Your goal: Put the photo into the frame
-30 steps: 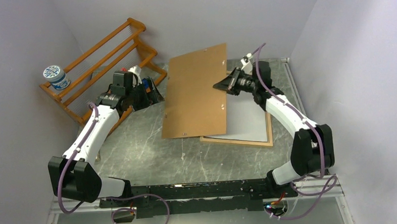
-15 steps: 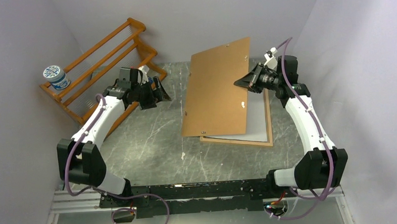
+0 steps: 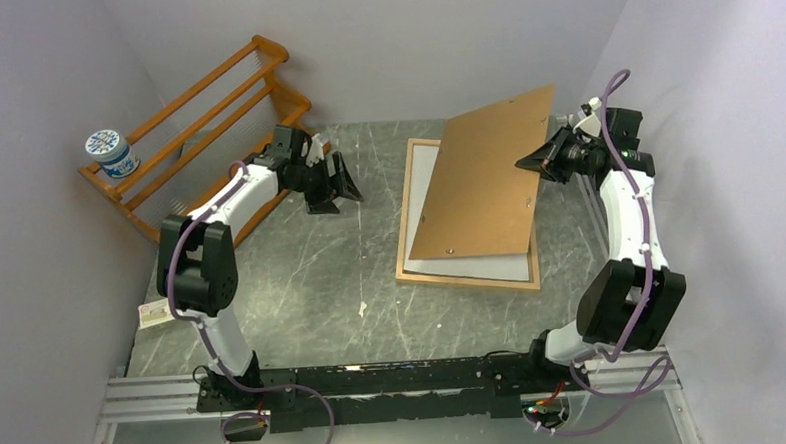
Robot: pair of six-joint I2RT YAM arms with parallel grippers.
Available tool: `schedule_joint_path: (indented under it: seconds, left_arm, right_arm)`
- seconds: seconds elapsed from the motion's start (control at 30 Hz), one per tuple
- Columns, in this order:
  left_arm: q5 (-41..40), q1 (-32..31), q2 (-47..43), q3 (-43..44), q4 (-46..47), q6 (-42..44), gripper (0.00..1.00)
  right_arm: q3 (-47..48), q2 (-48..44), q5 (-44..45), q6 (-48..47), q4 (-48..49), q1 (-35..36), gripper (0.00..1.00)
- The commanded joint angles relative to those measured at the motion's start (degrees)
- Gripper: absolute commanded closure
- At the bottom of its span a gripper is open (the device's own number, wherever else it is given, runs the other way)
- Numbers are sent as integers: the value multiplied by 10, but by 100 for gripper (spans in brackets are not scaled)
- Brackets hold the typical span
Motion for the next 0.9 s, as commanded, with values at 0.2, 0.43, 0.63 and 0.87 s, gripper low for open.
schedule_joint_path:
  seconds: [0.2,0.43,0.63,0.87]
  left_arm:
    - [58,-18,90,79,56,-10,19]
    - [97,-23,154,112,88,-2,20]
    - [111,-34,206,123,123,5,20]
    - [133,-36,270,144,155,-23,25]
  right_arm:
    - [79,70,-64,-62,-33,-13,100]
    - [84,130,-99,-46,3,-13,100]
    - [85,163,-128,-63,9,-10,100]
    - [111,212,-157,-116,-28,-11,100]
